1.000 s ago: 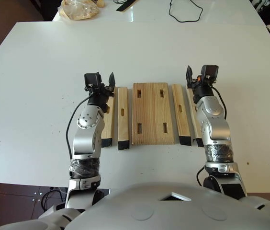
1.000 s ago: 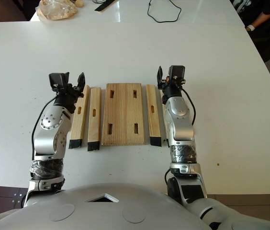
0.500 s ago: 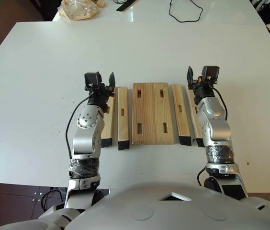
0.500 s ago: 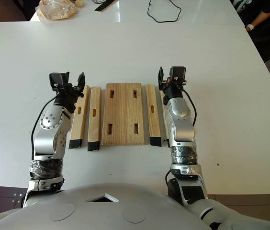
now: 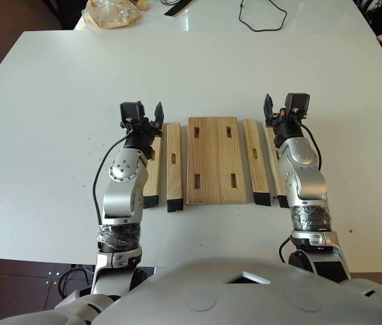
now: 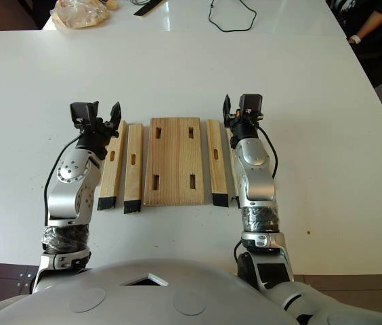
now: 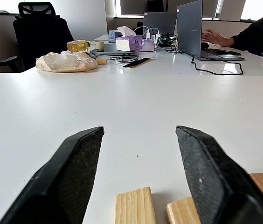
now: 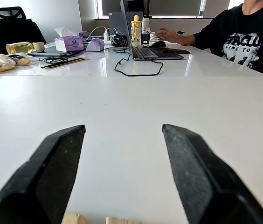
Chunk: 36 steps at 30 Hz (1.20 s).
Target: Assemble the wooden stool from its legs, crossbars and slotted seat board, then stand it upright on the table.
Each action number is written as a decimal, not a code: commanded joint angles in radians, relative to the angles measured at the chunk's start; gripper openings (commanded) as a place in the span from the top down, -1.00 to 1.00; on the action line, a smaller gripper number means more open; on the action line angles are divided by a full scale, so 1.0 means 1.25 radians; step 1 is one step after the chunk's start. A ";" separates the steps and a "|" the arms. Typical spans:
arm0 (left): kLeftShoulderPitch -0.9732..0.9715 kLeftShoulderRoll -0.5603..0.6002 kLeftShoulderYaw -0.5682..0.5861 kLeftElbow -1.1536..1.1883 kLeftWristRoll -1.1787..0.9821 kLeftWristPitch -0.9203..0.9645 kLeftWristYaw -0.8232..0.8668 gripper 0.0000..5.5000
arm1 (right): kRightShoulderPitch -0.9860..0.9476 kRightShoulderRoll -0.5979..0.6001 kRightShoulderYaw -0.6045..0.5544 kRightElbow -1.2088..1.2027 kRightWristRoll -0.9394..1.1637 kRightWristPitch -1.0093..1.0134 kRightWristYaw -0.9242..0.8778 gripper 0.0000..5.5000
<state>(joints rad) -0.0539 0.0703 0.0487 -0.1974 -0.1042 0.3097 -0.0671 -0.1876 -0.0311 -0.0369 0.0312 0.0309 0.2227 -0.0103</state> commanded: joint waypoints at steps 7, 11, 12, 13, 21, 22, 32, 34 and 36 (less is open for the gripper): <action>0.075 -0.014 -0.041 -0.092 0.037 0.036 0.032 -0.04 | 0.099 -0.093 0.019 -0.176 0.002 0.105 0.102 -0.12; 0.115 -0.033 -0.035 -0.150 0.048 0.042 0.068 -0.04 | 0.211 -0.213 -0.055 -0.341 0.050 0.232 0.200 -0.12; 0.126 -0.038 -0.029 -0.163 0.051 0.042 0.078 -0.04 | 0.236 -0.240 -0.068 -0.372 0.060 0.256 0.226 -0.12; 0.134 -0.042 -0.025 -0.173 0.054 0.041 0.088 -0.04 | 0.270 -0.273 -0.084 -0.407 0.071 0.280 0.255 -0.12; 0.180 -0.063 -0.019 -0.225 0.080 0.031 0.134 -0.04 | 0.375 -0.405 -0.148 -0.471 0.152 0.402 0.395 -0.12; 0.178 -0.064 -0.019 -0.225 0.081 0.031 0.135 -0.04 | 0.381 -0.405 -0.150 -0.476 0.160 0.416 0.395 -0.12; 0.190 -0.073 -0.028 -0.237 0.086 0.039 0.141 -0.04 | 0.436 -0.426 -0.145 -0.486 0.186 0.512 0.401 -0.12; 0.189 -0.070 -0.028 -0.238 0.084 0.043 0.136 -0.04 | 0.454 -0.423 -0.137 -0.485 0.181 0.505 0.397 -0.12; 0.186 -0.066 -0.027 -0.239 0.084 0.047 0.133 -0.04 | 0.469 -0.423 -0.123 -0.475 0.168 0.490 0.393 -0.12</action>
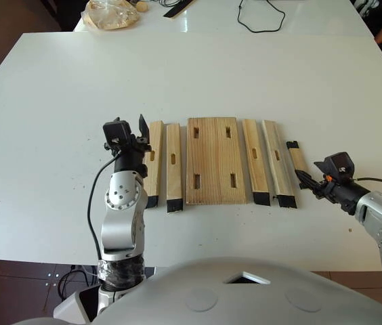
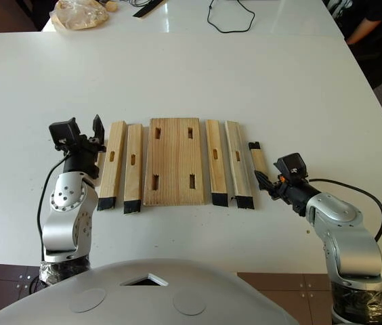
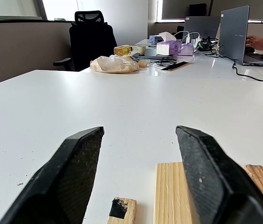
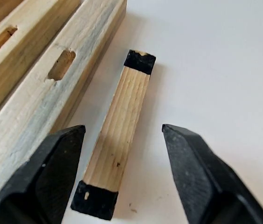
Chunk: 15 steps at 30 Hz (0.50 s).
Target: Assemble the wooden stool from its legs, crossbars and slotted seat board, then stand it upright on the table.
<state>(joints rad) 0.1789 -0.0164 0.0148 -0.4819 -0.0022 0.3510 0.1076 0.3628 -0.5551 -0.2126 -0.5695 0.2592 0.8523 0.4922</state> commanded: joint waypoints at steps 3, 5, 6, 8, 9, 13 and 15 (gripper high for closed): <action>-0.006 0.009 0.003 -0.011 0.000 0.021 -0.012 -0.04 | 0.048 0.001 0.043 0.035 -0.034 -0.043 -0.016 -0.12; -0.010 0.011 0.003 -0.009 -0.002 0.023 -0.016 -0.04 | 0.059 0.009 0.054 0.059 -0.045 -0.068 -0.022 -0.12; -0.009 0.012 0.002 -0.009 -0.001 0.023 -0.016 -0.04 | 0.063 0.010 0.058 0.079 -0.051 -0.088 -0.024 -0.12; -0.009 0.010 0.000 -0.010 0.000 0.024 -0.017 -0.04 | 0.067 0.009 0.062 0.125 -0.066 -0.131 -0.027 -0.12; -0.008 0.009 -0.001 -0.011 0.002 0.024 -0.018 -0.04 | 0.065 0.006 0.066 0.159 -0.080 -0.166 -0.031 -0.12; -0.009 0.008 0.001 -0.011 0.002 0.024 -0.019 -0.04 | 0.048 0.001 0.063 0.271 -0.096 -0.253 -0.030 -0.12; -0.008 0.009 0.003 -0.013 0.002 0.024 -0.019 -0.04 | 0.044 -0.004 0.064 0.313 -0.093 -0.271 -0.020 -0.12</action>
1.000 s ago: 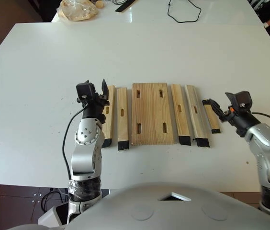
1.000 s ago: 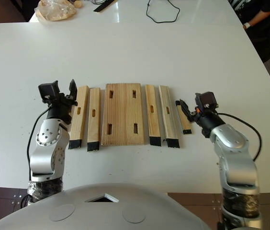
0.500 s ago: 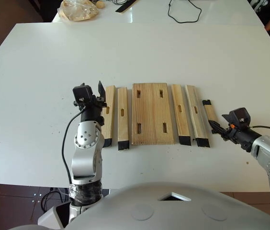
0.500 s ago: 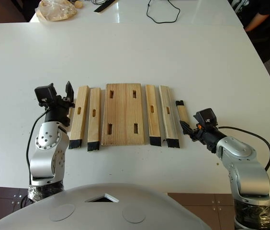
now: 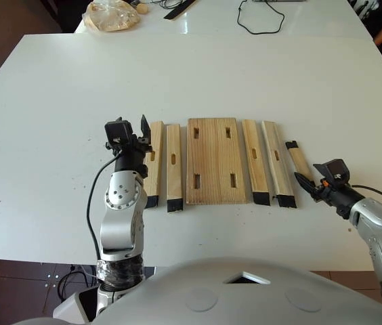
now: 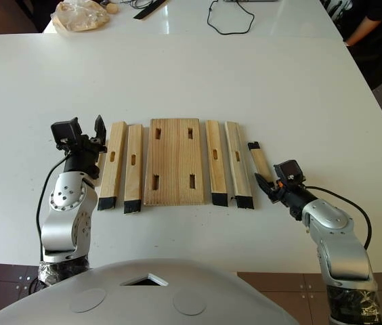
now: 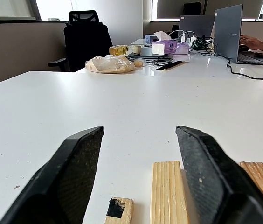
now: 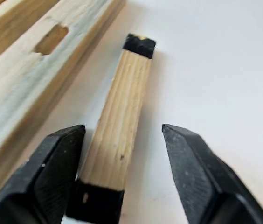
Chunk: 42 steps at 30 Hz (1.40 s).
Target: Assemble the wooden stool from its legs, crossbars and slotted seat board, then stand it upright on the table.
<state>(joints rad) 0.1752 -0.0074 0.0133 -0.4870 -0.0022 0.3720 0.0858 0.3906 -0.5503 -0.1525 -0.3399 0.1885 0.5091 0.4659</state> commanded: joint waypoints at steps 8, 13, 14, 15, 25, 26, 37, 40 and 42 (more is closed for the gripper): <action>0.008 -0.006 0.003 -0.016 0.007 0.002 0.006 -0.04 | 0.013 -0.028 0.013 0.217 -0.009 0.004 0.047 0.27; 0.015 -0.007 0.000 -0.019 0.009 0.003 0.006 -0.04 | 0.011 -0.041 0.009 0.195 0.020 0.036 0.059 0.51; 0.014 -0.006 0.002 -0.020 0.008 0.005 0.004 -0.04 | 0.007 -0.042 0.006 0.187 0.029 0.046 0.060 0.52; 0.012 -0.004 0.004 -0.022 0.006 0.008 0.002 -0.04 | 0.000 -0.043 0.003 0.178 0.038 0.055 0.061 0.52; -0.095 0.155 0.074 -0.099 -0.088 0.187 -0.156 -0.04 | -0.267 -0.017 -0.044 0.039 0.095 0.114 -0.016 0.52; -0.113 0.179 0.088 -0.105 -0.105 0.214 -0.178 -0.04 | -0.288 -0.011 -0.046 0.034 0.100 0.112 -0.019 0.52; -0.311 0.315 0.205 -0.186 -0.768 0.507 -0.501 -0.16 | -0.481 0.050 -0.147 -0.152 0.669 0.249 0.093 0.52; -0.357 0.340 0.198 -0.178 -0.896 0.515 -0.532 -0.25 | -0.507 0.004 -0.140 -0.161 0.836 0.299 0.162 0.52; -0.392 0.347 0.199 -0.161 -0.962 0.511 -0.535 -0.25 | -0.517 -0.018 -0.132 -0.163 0.903 0.323 0.193 0.52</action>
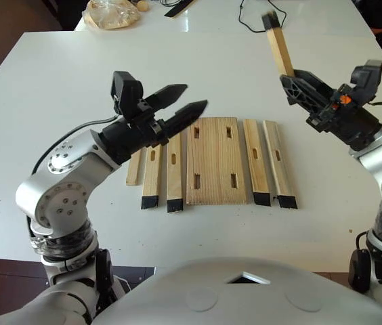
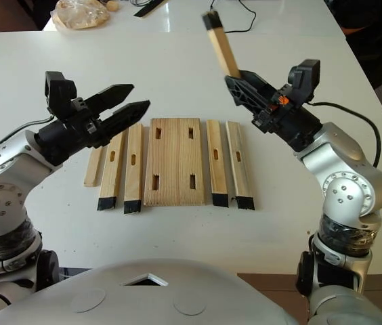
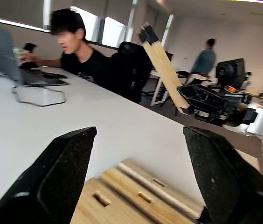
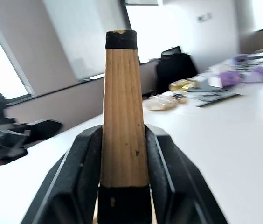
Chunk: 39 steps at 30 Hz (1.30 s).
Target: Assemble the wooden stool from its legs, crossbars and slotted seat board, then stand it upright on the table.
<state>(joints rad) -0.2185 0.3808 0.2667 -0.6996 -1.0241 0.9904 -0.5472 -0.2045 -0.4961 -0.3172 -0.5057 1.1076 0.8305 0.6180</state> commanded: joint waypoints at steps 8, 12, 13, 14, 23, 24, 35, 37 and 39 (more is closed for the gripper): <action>-0.124 0.087 -0.035 0.032 -0.317 -0.009 -0.020 -0.25 | -0.023 -0.144 0.061 -0.033 0.245 0.110 0.191 0.52; -0.119 0.110 -0.066 0.019 -0.323 -0.022 -0.031 -0.25 | -0.008 -0.164 0.105 -0.025 0.177 0.088 0.256 0.52; -0.119 0.115 -0.073 0.018 -0.322 -0.028 -0.034 -0.25 | -0.007 -0.165 0.109 -0.022 0.170 0.083 0.263 0.52; -0.119 0.121 -0.079 0.017 -0.317 -0.034 -0.040 -0.25 | -0.004 -0.167 0.115 -0.022 0.152 0.075 0.272 0.52; -0.105 0.161 -0.113 0.005 -0.301 -0.072 -0.075 0.11 | 0.032 -0.170 0.130 -0.012 0.079 0.028 0.321 0.52; -0.103 0.163 -0.114 0.004 -0.302 -0.074 -0.076 0.16 | 0.037 -0.169 0.129 -0.016 0.077 0.024 0.324 0.52; -0.093 0.182 -0.137 0.000 -0.295 -0.104 -0.097 0.52 | 0.047 -0.157 0.140 -0.036 0.072 -0.002 0.320 0.52; -0.095 0.186 -0.140 0.003 -0.295 -0.109 -0.100 0.52 | 0.053 -0.157 0.148 -0.045 0.056 -0.012 0.324 0.52; -0.096 0.190 -0.141 0.005 -0.296 -0.114 -0.102 0.52 | 0.064 -0.160 0.161 -0.055 0.029 -0.027 0.331 0.52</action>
<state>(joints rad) -0.3347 0.6069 0.1088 -0.6794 -1.3809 0.8506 -0.6475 -0.1343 -0.6920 -0.1348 -0.5549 1.1925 0.8197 1.0375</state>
